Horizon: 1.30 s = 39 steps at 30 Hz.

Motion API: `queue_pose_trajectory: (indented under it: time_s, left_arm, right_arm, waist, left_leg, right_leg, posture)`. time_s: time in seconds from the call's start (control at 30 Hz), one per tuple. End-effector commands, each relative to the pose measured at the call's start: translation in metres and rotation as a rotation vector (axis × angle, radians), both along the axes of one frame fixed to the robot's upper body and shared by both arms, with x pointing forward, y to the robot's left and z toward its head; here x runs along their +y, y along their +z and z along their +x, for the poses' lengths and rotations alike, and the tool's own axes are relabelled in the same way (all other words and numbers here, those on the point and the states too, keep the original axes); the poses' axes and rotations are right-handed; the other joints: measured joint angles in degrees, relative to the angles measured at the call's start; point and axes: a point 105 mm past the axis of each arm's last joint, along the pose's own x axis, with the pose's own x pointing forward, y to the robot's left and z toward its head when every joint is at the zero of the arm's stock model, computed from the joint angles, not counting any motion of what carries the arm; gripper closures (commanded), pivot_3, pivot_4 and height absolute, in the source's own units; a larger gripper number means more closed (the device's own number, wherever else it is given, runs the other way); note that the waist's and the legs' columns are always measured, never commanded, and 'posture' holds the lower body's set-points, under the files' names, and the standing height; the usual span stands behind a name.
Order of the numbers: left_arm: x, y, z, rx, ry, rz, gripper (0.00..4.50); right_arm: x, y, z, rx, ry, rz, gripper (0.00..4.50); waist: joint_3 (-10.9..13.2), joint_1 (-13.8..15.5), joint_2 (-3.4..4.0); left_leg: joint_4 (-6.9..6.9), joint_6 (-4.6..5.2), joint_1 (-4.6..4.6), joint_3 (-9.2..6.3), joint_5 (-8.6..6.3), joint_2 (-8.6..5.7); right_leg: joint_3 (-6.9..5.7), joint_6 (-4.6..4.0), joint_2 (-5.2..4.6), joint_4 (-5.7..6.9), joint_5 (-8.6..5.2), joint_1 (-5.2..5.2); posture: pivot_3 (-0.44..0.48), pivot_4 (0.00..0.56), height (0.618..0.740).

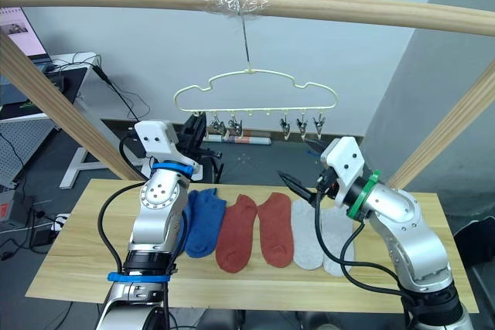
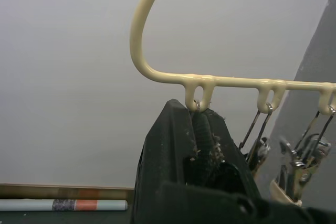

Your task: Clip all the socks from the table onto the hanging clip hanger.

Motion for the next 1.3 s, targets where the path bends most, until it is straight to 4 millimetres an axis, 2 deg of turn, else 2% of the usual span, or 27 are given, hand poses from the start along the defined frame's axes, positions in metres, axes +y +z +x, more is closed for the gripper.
queue_pose_trajectory:
  time_s: [0.03,0.07,0.2,0.37,0.43,0.5,0.8,0.97,1.2,1.23,1.3]
  left_arm:
    - [0.005,0.019,-0.007,-0.056,-0.003,0.002,4.49]
    - [0.005,0.020,-0.008,-0.056,-0.004,0.004,4.49]
    - [0.003,0.020,-0.010,-0.048,-0.022,0.020,4.49]
    - [0.003,0.020,-0.011,-0.036,-0.029,0.025,4.49]
    - [0.002,0.018,-0.011,-0.027,-0.035,0.031,4.49]
    - [0.002,0.018,-0.011,-0.023,-0.039,0.033,4.49]
    - [0.004,0.012,-0.011,0.000,-0.039,0.041,4.49]
    - [0.005,0.009,-0.011,0.009,-0.042,0.043,4.50]
    - [0.011,0.004,-0.012,0.026,-0.041,0.036,4.50]
    - [0.011,0.004,-0.012,0.026,-0.042,0.035,4.50]
    - [0.011,0.004,-0.013,0.035,-0.061,0.022,4.50]
  right_arm:
    - [-0.020,-0.018,0.003,-0.015,-0.156,-0.048,0.00]
    - [-0.030,-0.037,0.005,0.026,-0.222,-0.083,0.00]
    - [-0.056,-0.090,0.008,0.170,-0.393,-0.146,0.00]
    - [-0.076,-0.122,0.014,0.241,-0.496,-0.150,0.00]
    - [-0.087,-0.142,0.017,0.289,-0.551,-0.158,0.00]
    - [-0.092,-0.149,0.021,0.317,-0.589,-0.123,0.00]
    - [-0.089,-0.180,0.031,0.434,-0.614,-0.059,0.00]
    - [-0.089,-0.189,0.031,0.484,-0.638,-0.025,1.62]
    - [-0.085,-0.188,0.028,0.483,-0.619,-0.023,4.27]
    - [-0.085,-0.188,0.028,0.482,-0.618,-0.022,4.45]
    - [-0.078,-0.182,0.028,0.450,-0.579,-0.037,4.45]
  waist:
    - [0.0,0.0,0.00]
    - [0.0,0.1,0.00]
    - [0.0,0.1,0.00]
    - [0.1,0.0,0.10]
    - [0.1,0.0,0.09]
    - [0.1,0.1,0.11]
    - [0.2,0.1,0.20]
    - [0.2,0.1,0.24]
    - [0.2,0.0,0.24]
    - [0.2,0.0,0.24]
    - [0.2,0.0,0.25]
  left_leg:
    - [0.00,0.00,0.00,-0.01,0.00,0.00]
    - [0.00,0.00,-0.02,-0.03,0.00,-0.01]
    - [0.00,-0.01,-0.02,-0.01,0.00,-0.03]
    - [0.04,-0.02,0.02,0.02,0.01,-0.02]
    - [0.04,-0.02,0.02,0.02,0.01,-0.02]
    - [0.04,-0.02,0.01,0.04,0.01,-0.03]
    - [0.03,-0.01,0.00,0.04,0.01,-0.02]
    - [0.02,-0.01,0.00,0.06,0.01,-0.02]
    - [0.02,-0.01,0.02,0.05,0.01,-0.01]
    - [0.02,-0.01,0.02,0.05,0.01,-0.01]
    - [0.03,-0.01,0.03,0.07,0.01,-0.01]
  right_leg:
    - [0.00,0.00,-0.01,0.00,0.00,0.00]
    - [0.01,0.00,-0.01,-0.01,0.00,0.00]
    - [0.02,0.01,-0.07,-0.01,0.00,0.00]
    - [0.03,0.14,-0.03,0.02,-0.04,0.00]
    - [0.04,0.26,-0.02,0.02,-0.11,0.00]
    - [0.04,0.24,-0.03,0.01,-0.10,0.00]
    - [0.07,0.03,-0.03,0.02,0.02,-0.02]
    - [0.08,0.03,-0.03,0.02,0.02,-0.02]
    - [0.08,0.04,-0.03,0.03,0.02,-0.01]
    - [0.08,0.04,-0.03,0.03,0.03,-0.02]
    - [0.09,0.04,-0.03,0.04,0.03,-0.02]
  posture:
    - [-0.050,0.199,0.705]
    - [-0.048,0.200,0.705]
    - [-0.044,0.204,0.705]
    - [-0.040,0.209,0.705]
    - [-0.040,0.209,0.705]
    - [-0.034,0.211,0.705]
    - [-0.026,0.212,0.705]
    - [-0.022,0.211,0.705]
    - [-0.021,0.207,0.705]
    - [-0.021,0.207,0.705]
    - [-0.047,0.196,0.705]
